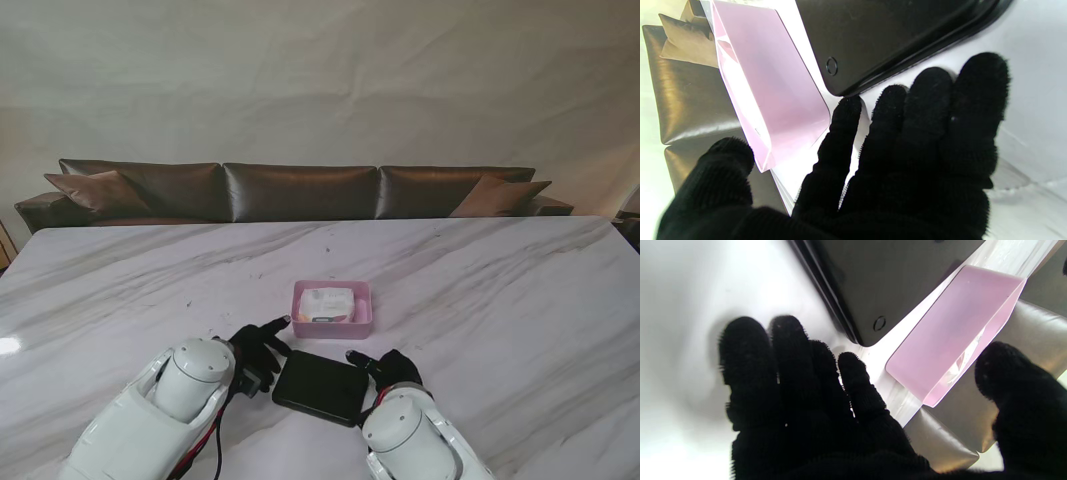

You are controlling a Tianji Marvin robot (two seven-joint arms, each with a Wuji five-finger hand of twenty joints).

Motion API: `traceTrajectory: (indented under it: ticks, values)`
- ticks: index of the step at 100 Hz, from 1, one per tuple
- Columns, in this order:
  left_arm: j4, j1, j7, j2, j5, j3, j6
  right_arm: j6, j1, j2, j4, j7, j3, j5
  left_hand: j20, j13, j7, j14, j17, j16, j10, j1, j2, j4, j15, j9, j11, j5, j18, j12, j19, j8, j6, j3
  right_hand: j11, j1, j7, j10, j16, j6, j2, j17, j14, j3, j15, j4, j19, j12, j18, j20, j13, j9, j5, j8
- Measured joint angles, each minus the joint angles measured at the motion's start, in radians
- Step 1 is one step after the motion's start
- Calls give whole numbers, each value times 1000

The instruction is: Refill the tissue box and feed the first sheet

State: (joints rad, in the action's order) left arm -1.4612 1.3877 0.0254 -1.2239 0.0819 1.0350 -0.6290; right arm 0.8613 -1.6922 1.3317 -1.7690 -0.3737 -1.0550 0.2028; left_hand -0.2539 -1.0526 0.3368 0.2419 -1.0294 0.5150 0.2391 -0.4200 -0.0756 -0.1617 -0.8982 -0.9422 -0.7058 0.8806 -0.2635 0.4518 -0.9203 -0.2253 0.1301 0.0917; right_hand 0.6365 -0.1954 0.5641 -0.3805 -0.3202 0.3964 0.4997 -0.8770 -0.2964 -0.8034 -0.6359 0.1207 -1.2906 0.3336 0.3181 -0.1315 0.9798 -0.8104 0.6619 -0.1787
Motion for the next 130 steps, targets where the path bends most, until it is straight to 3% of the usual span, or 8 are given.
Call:
traceTrajectory:
  ticks: [25,44,59,76,130]
  values:
    - [2,0,16,3,-1,-7,18,66,-43,-1,-48,-2,6,55,0,0,0,0,-12,0,0,0,0,0,0,0,5,12,0,0,15,0,19,0,12,0,4,-10,0,5,-1,-37,-11,0,2,0,1,2,0,11,3,7,-8,2]
    - [-13,16,5,-1,-18,0,13,54,-86,-1,-78,-33,20,57,0,0,0,0,-12,-1,0,0,0,0,1,0,5,12,9,0,4,0,14,0,14,-5,20,-46,3,14,-8,-78,-32,0,19,0,-14,4,27,27,43,-27,40,5]
    - [-31,35,-5,-2,-23,10,5,58,-94,-4,-90,-15,40,66,0,0,0,0,-12,-1,0,0,0,0,1,0,4,12,10,0,1,0,10,0,14,-5,29,-47,12,14,-8,-93,-34,0,24,0,-25,4,31,44,65,-57,53,5]
    - [-36,38,-11,-2,-24,9,-1,57,-55,-4,-67,-3,50,15,0,0,2,0,-12,-1,-1,0,0,0,1,-2,3,12,10,0,-1,0,2,0,34,-5,50,-65,18,99,-9,-103,-59,1,20,0,-26,11,62,48,86,-82,71,1]
    - [1,2,-83,-20,-3,-8,-21,31,78,-16,36,55,44,-56,0,23,61,2,11,-10,-9,0,0,0,0,5,0,12,7,-2,-51,-28,16,0,47,-5,50,-88,33,129,-25,-104,-79,12,7,0,-27,22,82,72,87,-79,69,-2]
